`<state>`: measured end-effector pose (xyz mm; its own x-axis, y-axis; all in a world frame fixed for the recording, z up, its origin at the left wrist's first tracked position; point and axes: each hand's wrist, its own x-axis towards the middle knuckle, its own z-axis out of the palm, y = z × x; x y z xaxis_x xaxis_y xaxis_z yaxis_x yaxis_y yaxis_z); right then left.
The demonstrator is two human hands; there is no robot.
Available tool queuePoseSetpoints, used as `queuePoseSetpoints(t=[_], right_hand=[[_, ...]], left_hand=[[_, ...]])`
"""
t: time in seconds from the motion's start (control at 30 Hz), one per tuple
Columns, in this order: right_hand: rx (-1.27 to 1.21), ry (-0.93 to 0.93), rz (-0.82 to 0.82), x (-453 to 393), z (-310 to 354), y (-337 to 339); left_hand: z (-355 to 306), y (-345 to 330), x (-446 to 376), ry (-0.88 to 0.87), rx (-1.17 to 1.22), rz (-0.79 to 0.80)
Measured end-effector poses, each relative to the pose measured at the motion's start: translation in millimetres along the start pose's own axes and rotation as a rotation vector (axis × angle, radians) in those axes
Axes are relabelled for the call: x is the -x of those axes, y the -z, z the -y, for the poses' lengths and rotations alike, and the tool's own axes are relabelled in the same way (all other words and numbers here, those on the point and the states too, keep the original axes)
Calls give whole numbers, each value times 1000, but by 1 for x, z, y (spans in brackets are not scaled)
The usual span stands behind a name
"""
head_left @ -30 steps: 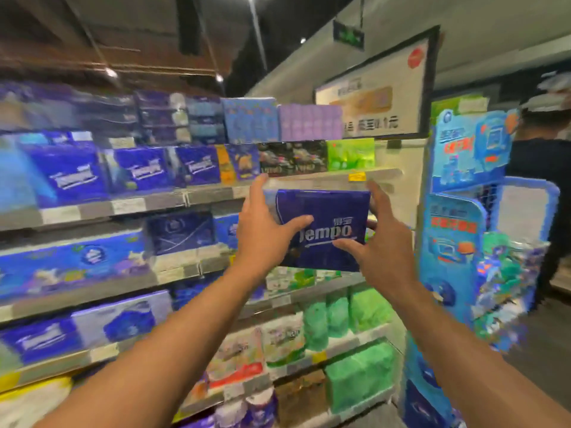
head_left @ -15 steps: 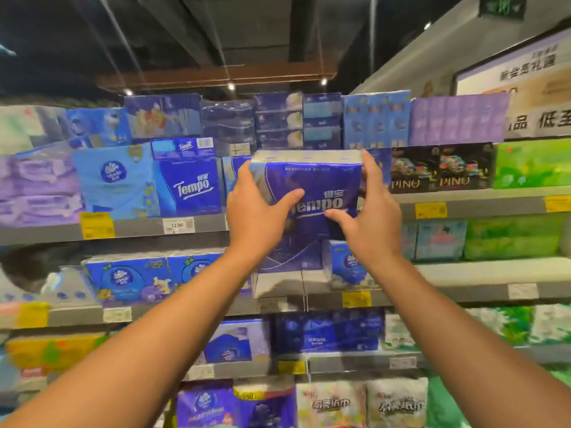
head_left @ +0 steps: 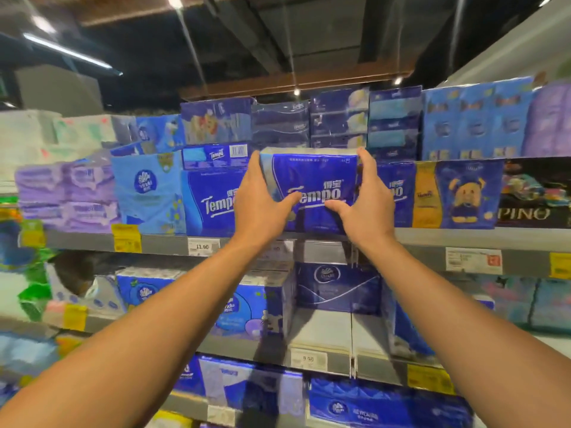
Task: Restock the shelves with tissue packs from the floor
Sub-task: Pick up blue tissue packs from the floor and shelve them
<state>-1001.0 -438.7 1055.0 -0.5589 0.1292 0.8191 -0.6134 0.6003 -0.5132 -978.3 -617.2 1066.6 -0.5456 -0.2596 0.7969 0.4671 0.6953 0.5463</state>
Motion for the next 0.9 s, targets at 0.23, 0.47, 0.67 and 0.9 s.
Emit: queuePoseSetpoints(t=[0.23, 0.47, 0.67, 0.9], right_hand=[[77, -59, 87, -6, -18, -43], [255, -88, 115, 2, -13, -66], [262, -136, 71, 28, -2, -56], [495, -243, -108, 173, -5, 6]], left_hand=[[47, -16, -12, -144, -172, 82], [82, -19, -5, -323, -223, 0], [77, -30, 12, -407, 12, 44], [60, -67, 118, -514, 341, 392]])
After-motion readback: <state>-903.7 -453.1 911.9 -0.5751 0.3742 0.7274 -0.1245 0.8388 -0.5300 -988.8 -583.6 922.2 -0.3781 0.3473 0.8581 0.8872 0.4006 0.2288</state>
